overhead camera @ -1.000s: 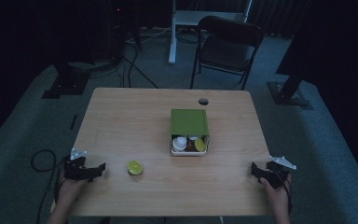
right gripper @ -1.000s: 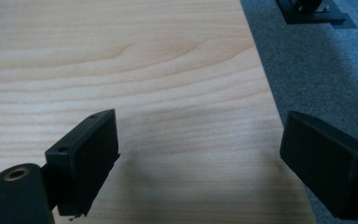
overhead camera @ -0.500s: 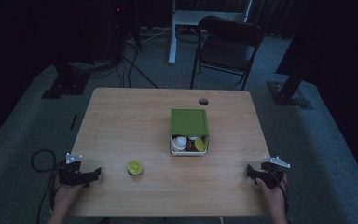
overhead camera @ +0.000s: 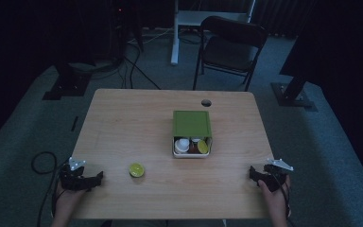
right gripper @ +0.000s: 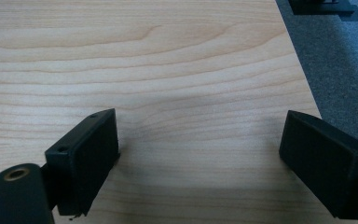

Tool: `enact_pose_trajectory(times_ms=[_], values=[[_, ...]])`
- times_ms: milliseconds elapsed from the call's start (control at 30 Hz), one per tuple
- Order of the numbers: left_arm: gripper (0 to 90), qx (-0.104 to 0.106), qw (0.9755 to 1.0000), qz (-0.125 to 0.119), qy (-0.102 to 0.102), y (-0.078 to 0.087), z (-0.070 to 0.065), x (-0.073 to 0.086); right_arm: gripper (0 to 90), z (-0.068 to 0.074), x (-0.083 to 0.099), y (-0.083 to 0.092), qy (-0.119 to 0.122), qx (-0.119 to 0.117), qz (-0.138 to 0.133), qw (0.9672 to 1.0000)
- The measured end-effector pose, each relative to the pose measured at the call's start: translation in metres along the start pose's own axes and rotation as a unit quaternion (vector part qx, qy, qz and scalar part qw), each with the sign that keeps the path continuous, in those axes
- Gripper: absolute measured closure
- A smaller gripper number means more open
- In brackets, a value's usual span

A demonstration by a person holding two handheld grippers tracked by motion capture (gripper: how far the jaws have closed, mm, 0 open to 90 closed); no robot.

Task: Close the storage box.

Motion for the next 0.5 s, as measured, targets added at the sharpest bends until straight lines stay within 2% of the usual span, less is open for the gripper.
enact_pose_trajectory(times_ms=[133, 267, 500], values=[[0.0, -0.006, 1.0000, 0.001, 0.006, -0.0004, -0.0005, -0.0004, 11.2, 0.0003, 0.0000, 0.0000, 0.000, -0.001, 0.000, 1.0000], [0.0, -0.009, 0.9999, 0.000, 0.009, -0.0007, -0.0009, -0.0007, 11.2, 0.0034, 0.0000, 0.0001, 0.011, -0.013, 0.001, 0.9999], [0.1, -0.009, 0.9999, 0.000, 0.009, -0.0006, -0.0009, -0.0007, 11.1, 0.0034, -0.0002, 0.0000, 0.010, -0.013, 0.001, 0.9999]])
Point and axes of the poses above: each handheld gripper's, and its own axes: y roughly backward along the jaws, x roughly out of its underside, z roughly to its left, the point moved 7 cm from there along -y, roughly forward along the jaws, and after that the axes turned 2 degrees about y, right-handed, at the moved point
